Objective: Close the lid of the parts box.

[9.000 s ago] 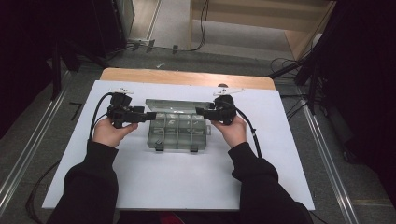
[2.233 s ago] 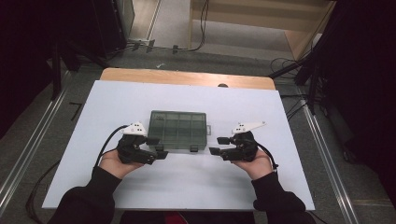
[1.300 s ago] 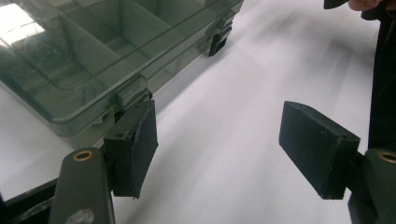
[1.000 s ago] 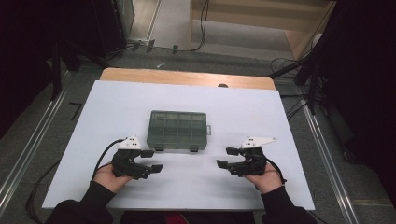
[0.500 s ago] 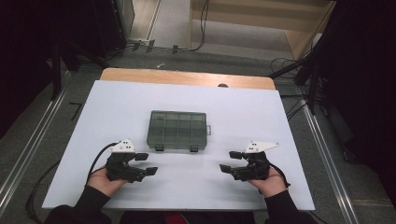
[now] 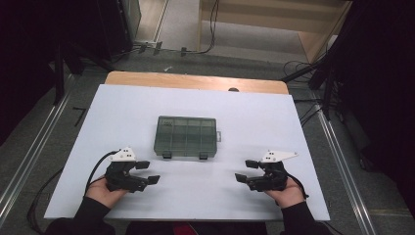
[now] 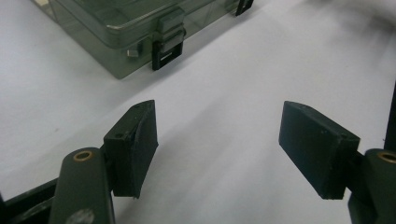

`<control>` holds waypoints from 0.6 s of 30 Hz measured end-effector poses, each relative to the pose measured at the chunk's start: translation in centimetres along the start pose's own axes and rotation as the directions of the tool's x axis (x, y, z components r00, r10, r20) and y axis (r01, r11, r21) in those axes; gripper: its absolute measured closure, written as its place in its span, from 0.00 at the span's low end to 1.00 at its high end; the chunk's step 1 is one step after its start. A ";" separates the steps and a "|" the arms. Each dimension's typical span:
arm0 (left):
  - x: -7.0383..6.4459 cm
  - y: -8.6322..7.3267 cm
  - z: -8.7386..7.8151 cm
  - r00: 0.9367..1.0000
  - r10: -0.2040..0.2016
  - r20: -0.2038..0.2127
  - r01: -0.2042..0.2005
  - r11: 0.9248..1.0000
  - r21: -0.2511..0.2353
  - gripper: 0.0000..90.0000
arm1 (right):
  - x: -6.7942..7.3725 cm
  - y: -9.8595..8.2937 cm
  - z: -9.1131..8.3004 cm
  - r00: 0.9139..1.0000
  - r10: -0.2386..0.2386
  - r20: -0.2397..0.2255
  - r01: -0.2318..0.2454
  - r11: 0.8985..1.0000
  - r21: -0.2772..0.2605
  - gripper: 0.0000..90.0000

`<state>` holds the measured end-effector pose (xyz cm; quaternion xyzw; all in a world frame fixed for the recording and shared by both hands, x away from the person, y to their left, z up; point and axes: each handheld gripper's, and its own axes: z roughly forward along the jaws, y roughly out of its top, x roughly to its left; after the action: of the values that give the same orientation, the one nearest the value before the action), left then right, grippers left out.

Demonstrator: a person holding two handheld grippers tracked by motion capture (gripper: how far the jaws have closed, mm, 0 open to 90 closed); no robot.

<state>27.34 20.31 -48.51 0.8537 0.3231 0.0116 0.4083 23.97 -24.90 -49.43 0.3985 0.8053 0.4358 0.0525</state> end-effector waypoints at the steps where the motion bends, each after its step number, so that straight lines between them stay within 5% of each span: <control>1: 0.1 -0.1 -0.1 1.000 0.000 -0.001 0.000 1.000 -0.001 0.32 | 0.0 -0.1 0.0 1.000 0.001 0.001 -0.001 1.000 -0.001 0.30; 18: 1.1 -0.8 -1.1 0.998 -0.035 -0.043 0.035 0.999 -0.016 0.32 | -0.5 -1.0 -0.6 1.000 0.006 0.027 -0.006 1.000 -0.001 0.30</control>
<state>27.46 22.08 -48.61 0.8443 0.3467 0.0253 0.4078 23.45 -25.92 -49.94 0.4067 0.8032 0.4307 0.0621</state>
